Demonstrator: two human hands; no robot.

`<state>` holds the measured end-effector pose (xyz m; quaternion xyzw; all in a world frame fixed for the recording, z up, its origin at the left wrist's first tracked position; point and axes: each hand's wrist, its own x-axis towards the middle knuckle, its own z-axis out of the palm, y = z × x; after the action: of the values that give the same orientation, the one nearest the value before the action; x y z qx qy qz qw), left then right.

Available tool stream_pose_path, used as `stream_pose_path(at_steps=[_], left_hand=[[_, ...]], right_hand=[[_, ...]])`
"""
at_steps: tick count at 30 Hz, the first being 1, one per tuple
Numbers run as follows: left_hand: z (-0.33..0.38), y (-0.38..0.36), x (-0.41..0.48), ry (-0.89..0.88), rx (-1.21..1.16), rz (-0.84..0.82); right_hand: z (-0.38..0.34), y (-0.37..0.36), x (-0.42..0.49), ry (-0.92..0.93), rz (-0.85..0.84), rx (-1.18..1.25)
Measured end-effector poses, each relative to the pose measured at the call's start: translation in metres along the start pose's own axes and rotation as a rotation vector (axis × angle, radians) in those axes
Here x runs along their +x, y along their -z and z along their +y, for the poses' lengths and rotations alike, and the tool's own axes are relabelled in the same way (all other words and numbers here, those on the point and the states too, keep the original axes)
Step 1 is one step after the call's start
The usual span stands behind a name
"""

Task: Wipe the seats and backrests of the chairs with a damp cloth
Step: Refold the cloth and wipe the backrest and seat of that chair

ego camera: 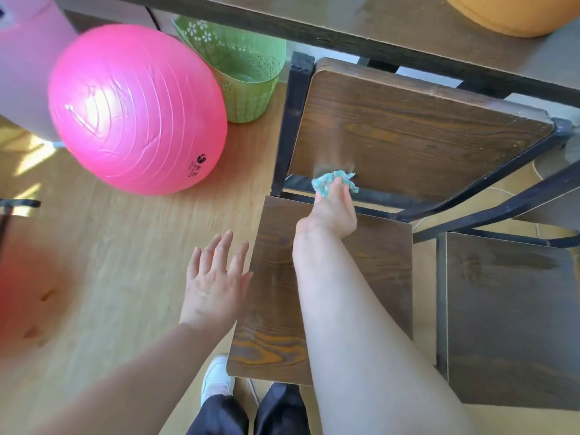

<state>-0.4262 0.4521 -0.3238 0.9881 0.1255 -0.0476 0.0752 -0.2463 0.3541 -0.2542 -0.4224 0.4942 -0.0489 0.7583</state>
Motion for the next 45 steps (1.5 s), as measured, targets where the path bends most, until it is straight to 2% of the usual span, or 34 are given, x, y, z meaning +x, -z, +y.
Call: stream_pose_path(at_steps=[8, 12, 15, 17, 19, 21, 23, 25, 27, 33, 37, 39, 41, 45], left_hand=[[-0.024, 0.003, -0.012, 0.079, -0.007, -0.023], [-0.023, 0.005, -0.014, 0.084, -0.001, -0.035], [-0.018, 0.005, -0.011, 0.068, -0.008, -0.040], [-0.012, 0.005, -0.007, 0.055, -0.011, -0.039], [-0.003, 0.005, -0.001, 0.043, -0.012, -0.028], [0.007, 0.006, 0.004, 0.028, -0.018, -0.014], [0.015, 0.007, 0.010, 0.013, -0.025, -0.012], [0.022, 0.007, 0.015, 0.008, -0.029, -0.019], [0.027, 0.008, 0.018, 0.007, -0.021, -0.035], [0.032, 0.001, 0.025, -0.005, -0.031, -0.043], [0.032, -0.003, 0.026, 0.012, -0.030, -0.066], [0.031, -0.004, 0.027, 0.016, -0.026, -0.070], [0.029, -0.005, 0.027, 0.025, -0.025, -0.083], [0.027, -0.009, 0.028, 0.045, -0.019, -0.112]], right_hand=[[0.043, -0.014, -0.025, -0.033, -0.171, -0.121], [0.033, 0.007, -0.012, 0.084, -0.276, -0.262], [0.004, 0.027, 0.003, 0.240, -0.289, -0.349], [-0.025, 0.038, 0.004, 0.460, -0.311, -0.477], [-0.057, 0.041, 0.001, 0.833, -0.361, -0.629], [-0.088, 0.035, -0.002, 1.240, -0.448, -0.681], [-0.110, 0.022, 0.005, 1.556, -0.503, -0.718], [-0.122, 0.009, 0.015, 1.732, -0.510, -0.768], [-0.124, 0.000, 0.026, 1.812, -0.530, -0.796], [-0.116, -0.001, 0.048, 1.926, -0.597, -0.872], [-0.098, 0.010, 0.064, 1.882, -0.683, -1.038], [-0.088, 0.018, 0.071, 1.777, -0.730, -1.115], [-0.077, 0.024, 0.075, 1.585, -0.695, -1.149], [-0.055, 0.033, 0.090, 1.509, -0.773, -1.309]])
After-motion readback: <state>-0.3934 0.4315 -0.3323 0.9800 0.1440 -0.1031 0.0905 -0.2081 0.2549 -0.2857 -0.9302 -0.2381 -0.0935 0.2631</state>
